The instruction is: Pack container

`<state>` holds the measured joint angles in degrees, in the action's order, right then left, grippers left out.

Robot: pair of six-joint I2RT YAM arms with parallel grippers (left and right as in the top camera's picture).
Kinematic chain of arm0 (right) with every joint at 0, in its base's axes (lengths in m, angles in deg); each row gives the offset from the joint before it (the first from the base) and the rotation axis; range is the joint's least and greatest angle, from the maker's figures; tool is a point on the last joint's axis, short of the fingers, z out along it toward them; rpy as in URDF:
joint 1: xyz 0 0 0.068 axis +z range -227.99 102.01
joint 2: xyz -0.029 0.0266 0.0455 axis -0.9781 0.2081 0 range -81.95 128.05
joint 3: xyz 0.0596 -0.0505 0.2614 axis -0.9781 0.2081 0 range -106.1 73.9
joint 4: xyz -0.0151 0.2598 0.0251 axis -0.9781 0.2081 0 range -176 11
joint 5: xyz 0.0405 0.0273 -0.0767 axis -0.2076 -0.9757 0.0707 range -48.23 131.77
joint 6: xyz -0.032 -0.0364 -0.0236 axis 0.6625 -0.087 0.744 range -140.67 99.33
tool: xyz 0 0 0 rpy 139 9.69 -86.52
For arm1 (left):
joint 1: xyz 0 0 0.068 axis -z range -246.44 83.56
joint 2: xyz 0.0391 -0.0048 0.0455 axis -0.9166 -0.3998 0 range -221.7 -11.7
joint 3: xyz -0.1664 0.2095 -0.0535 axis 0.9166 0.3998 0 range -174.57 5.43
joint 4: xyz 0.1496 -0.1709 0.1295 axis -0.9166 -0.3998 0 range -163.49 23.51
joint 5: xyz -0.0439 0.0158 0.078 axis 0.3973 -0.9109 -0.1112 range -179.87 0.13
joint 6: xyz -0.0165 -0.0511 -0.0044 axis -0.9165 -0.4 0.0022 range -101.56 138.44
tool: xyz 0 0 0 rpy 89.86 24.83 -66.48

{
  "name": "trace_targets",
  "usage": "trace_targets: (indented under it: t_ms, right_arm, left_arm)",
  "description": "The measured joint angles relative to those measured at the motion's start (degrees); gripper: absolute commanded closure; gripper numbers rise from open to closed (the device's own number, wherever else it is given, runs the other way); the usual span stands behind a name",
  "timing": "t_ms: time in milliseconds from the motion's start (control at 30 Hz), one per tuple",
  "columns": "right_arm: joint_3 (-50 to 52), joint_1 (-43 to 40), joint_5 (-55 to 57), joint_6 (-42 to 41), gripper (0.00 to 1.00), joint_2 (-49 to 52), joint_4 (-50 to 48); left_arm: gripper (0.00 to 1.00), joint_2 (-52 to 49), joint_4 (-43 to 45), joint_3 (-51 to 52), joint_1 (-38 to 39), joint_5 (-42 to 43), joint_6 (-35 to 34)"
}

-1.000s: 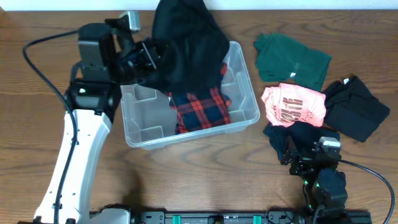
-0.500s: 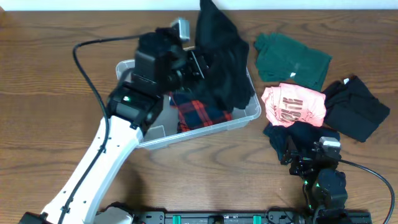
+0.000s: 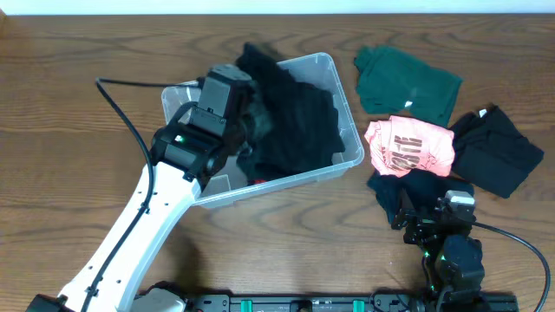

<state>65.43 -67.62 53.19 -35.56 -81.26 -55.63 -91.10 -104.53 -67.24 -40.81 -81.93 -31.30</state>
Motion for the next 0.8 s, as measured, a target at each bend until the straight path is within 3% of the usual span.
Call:
trace_targets:
  t_ms: [133, 300, 400, 633, 800]
  right_arm:
    - [0.0, 0.0, 0.0, 0.0, 0.01, 0.0, 0.0]
    - [0.0, 0.0, 0.0, 0.0, 0.01, 0.0, 0.0]
    - [0.0, 0.0, 0.0, 0.0, 0.01, 0.0, 0.0]
    - [0.0, 0.0, 0.0, 0.0, 0.01, 0.0, 0.0]
    - [0.0, 0.0, 0.0, 0.0, 0.01, 0.0, 0.0]
  left_arm:
    - [0.89, 0.0, -7.82, 0.28, 0.0, -5.86, -2.16]
    - [0.57, 0.09, -13.64, 0.33, 0.13, -12.92, -3.61]
    - [0.43, 0.22, -14.73, 0.35, -0.2, -17.09, -3.61]
    - [0.41, 1.25, -12.04, 0.33, -5.42, -20.13, 2.51]
    - [0.48, 2.14, -2.05, 0.2, -8.26, -11.04, 7.13]
